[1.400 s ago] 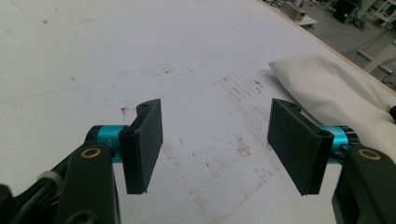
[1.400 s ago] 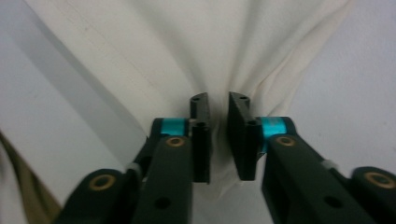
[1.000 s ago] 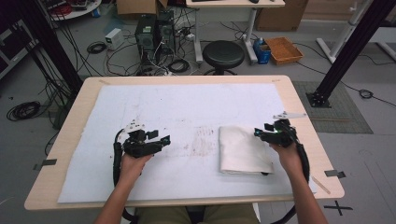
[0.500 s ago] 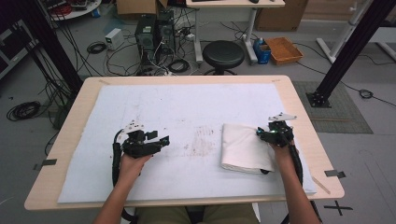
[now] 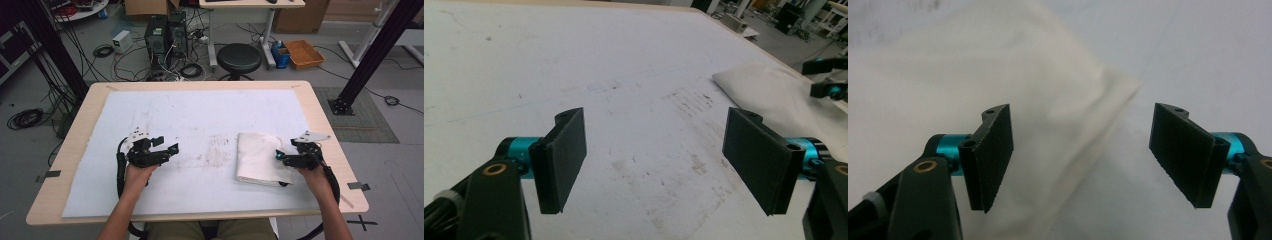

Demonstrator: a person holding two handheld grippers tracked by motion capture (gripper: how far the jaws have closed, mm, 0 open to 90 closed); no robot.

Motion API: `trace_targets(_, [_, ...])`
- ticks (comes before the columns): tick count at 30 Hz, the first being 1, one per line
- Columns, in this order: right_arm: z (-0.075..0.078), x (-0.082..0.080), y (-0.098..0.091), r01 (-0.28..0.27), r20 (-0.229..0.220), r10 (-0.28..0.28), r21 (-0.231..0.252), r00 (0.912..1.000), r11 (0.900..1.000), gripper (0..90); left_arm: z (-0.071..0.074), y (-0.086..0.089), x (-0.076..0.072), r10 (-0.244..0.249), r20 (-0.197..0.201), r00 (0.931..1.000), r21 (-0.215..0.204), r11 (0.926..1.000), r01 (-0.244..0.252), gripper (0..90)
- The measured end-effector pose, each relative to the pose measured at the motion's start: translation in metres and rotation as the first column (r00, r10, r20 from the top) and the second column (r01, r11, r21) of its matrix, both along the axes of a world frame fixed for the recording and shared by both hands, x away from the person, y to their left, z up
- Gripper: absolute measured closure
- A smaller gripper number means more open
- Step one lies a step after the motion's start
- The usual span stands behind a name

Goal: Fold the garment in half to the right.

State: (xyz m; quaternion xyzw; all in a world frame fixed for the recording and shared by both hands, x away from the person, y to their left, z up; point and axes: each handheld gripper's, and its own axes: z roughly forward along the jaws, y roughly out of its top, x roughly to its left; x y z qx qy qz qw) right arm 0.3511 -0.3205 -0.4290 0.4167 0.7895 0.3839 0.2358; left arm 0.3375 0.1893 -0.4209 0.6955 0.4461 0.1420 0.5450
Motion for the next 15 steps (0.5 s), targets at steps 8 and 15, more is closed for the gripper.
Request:
trace_targets(8, [0.019, -0.019, -0.026, 0.011, 0.163, -0.028, 0.104, 0.9863, 0.9946, 19.5, 0.000, 0.012, 0.001, -0.006, 0.036, 0.9993, 0.024, 0.9997, 0.006, 25.6])
trace_targets(15, [0.025, -0.031, -0.038, -0.013, 0.160, -0.003, 0.103, 0.9871, 0.9946, 19.5, 0.000, 0.017, 0.000, -0.026, 0.100, 0.9946, 0.063, 0.9978, 0.020, 25.7])
